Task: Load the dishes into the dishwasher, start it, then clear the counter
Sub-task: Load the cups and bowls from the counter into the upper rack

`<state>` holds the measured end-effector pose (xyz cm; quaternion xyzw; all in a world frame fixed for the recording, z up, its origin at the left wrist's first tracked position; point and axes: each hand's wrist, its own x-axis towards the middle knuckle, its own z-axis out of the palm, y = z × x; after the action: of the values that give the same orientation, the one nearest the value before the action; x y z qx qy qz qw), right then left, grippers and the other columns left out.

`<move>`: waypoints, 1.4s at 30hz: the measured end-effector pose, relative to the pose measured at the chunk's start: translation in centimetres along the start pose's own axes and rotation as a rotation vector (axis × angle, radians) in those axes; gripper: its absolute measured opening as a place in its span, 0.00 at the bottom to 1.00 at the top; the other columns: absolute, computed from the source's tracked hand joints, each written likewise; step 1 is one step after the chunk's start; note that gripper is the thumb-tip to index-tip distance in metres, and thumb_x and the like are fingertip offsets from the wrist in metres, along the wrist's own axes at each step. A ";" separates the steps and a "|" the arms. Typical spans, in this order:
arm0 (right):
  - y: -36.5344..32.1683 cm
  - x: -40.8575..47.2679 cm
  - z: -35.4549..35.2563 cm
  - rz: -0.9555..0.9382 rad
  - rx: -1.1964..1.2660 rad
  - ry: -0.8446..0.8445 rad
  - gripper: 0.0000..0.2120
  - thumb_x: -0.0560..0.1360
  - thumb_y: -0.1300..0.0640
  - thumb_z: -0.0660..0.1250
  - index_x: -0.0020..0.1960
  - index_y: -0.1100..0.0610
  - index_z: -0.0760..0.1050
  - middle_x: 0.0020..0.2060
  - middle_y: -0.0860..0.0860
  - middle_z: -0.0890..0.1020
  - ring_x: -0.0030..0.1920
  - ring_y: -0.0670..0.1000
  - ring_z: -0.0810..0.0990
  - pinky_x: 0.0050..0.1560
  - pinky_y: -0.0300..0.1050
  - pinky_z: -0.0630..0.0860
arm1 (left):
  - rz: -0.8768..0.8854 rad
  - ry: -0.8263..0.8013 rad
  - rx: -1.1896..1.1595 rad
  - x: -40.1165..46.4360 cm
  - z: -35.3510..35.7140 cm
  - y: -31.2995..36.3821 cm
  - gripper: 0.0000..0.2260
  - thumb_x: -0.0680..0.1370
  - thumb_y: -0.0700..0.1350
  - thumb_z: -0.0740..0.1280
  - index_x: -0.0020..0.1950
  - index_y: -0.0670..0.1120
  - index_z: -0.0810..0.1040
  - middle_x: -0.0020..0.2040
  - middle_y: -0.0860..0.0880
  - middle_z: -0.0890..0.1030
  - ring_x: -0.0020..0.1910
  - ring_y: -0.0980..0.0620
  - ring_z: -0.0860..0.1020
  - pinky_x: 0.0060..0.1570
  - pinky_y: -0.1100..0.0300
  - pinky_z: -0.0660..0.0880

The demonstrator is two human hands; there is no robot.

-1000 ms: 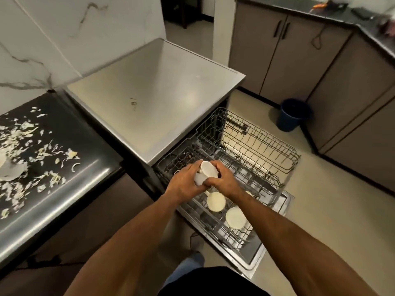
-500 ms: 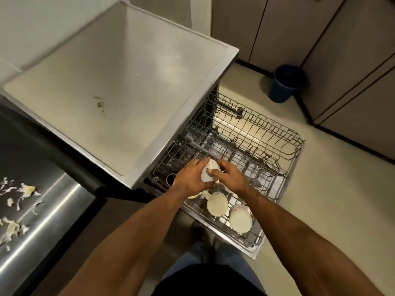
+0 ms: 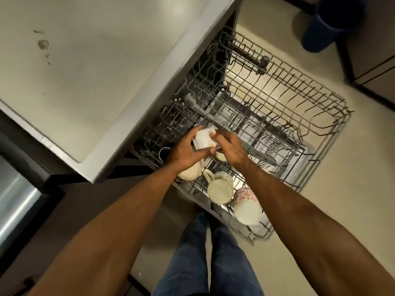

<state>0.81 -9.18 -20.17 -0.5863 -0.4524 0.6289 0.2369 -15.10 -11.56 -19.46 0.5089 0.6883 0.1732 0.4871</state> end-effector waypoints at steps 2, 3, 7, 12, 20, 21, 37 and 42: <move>0.6 1.2 0.2 -0.063 -0.057 0.001 0.08 0.81 0.51 0.62 0.45 0.47 0.76 0.39 0.48 0.82 0.41 0.49 0.81 0.44 0.46 0.76 | -0.010 0.031 -0.056 1.1 0.2 -0.6 0.40 0.62 0.65 0.74 0.72 0.57 0.68 0.62 0.49 0.77 0.57 0.52 0.78 0.56 0.48 0.78; 1.1 1.9 0.3 -0.088 -0.089 0.005 0.09 0.82 0.50 0.60 0.46 0.47 0.77 0.39 0.47 0.81 0.40 0.46 0.79 0.42 0.44 0.74 | -0.001 0.043 -0.066 1.7 0.3 -0.9 0.39 0.63 0.63 0.74 0.71 0.56 0.68 0.62 0.49 0.77 0.56 0.51 0.79 0.55 0.47 0.79; 2.9 4.1 0.4 -0.164 -0.166 0.102 0.18 0.81 0.46 0.58 0.64 0.55 0.76 0.53 0.51 0.82 0.50 0.49 0.80 0.50 0.41 0.75 | 0.030 0.157 0.000 3.8 0.8 -1.9 0.36 0.63 0.57 0.74 0.70 0.59 0.67 0.65 0.47 0.74 0.61 0.48 0.76 0.57 0.45 0.77; 5.4 4.9 -0.9 -0.173 -0.438 0.200 0.28 0.77 0.34 0.55 0.66 0.52 0.74 0.59 0.52 0.80 0.55 0.53 0.79 0.52 0.49 0.77 | 0.022 0.316 0.157 5.8 0.5 -2.2 0.34 0.67 0.41 0.77 0.71 0.53 0.71 0.68 0.46 0.69 0.64 0.45 0.72 0.61 0.53 0.72; 8.0 4.1 -2.3 -0.211 -0.867 0.031 0.32 0.78 0.36 0.48 0.73 0.56 0.66 0.63 0.57 0.75 0.61 0.58 0.75 0.59 0.52 0.72 | -0.117 0.281 0.444 7.6 -0.8 -3.0 0.34 0.69 0.45 0.75 0.73 0.58 0.66 0.70 0.50 0.65 0.66 0.45 0.68 0.60 0.49 0.71; 8.2 4.0 -2.3 -0.206 -0.873 0.023 0.33 0.78 0.35 0.47 0.73 0.55 0.66 0.62 0.56 0.76 0.61 0.58 0.75 0.59 0.52 0.72 | -0.121 0.269 0.457 7.8 -0.7 -3.1 0.34 0.69 0.45 0.75 0.73 0.58 0.66 0.70 0.50 0.65 0.66 0.44 0.68 0.60 0.49 0.72; 9.0 4.1 -2.5 -0.225 -0.927 -0.004 0.31 0.77 0.38 0.53 0.75 0.54 0.62 0.61 0.56 0.75 0.59 0.56 0.75 0.55 0.50 0.72 | -0.175 0.165 0.771 10.6 0.5 -2.2 0.31 0.72 0.51 0.74 0.72 0.54 0.65 0.70 0.43 0.65 0.69 0.42 0.63 0.58 0.49 0.68; 9.1 4.1 -2.4 -0.245 -0.932 0.000 0.31 0.78 0.39 0.54 0.75 0.54 0.61 0.62 0.56 0.74 0.59 0.56 0.74 0.54 0.47 0.71 | -0.164 0.191 0.730 10.5 0.8 -3.0 0.33 0.70 0.53 0.75 0.72 0.54 0.66 0.69 0.44 0.66 0.67 0.42 0.64 0.56 0.51 0.67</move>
<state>4.40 -9.39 -29.80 -0.5725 -0.7518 0.3266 0.0213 -16.13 -3.94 -27.24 0.5739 0.7852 -0.0763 0.2199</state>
